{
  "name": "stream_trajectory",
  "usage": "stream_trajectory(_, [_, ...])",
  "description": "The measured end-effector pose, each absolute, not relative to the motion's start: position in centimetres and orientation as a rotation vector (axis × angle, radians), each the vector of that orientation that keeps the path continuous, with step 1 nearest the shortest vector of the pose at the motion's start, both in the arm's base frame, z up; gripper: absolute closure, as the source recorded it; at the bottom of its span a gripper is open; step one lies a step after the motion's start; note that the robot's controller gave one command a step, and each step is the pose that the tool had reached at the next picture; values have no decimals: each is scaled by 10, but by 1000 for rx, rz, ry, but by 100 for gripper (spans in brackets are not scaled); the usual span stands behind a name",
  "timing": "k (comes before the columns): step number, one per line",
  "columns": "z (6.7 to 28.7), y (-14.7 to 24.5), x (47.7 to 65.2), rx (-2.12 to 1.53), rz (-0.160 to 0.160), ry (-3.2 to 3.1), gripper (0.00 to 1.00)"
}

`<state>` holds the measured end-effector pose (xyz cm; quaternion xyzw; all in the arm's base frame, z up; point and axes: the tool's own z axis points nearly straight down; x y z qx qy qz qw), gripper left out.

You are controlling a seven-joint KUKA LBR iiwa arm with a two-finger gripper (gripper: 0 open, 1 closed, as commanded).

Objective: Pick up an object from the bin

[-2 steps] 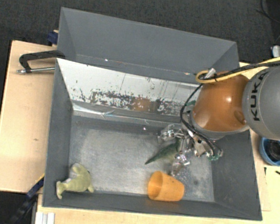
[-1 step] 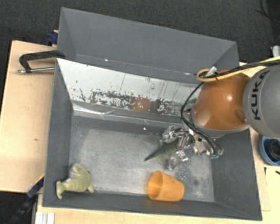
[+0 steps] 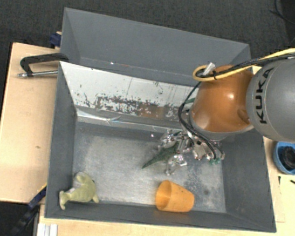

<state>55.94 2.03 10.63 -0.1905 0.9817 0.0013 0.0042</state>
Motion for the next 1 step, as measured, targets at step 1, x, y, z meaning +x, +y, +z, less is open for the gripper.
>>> stream_trajectory(1, [389, 41, 511, -998, -5, 2961, 100])
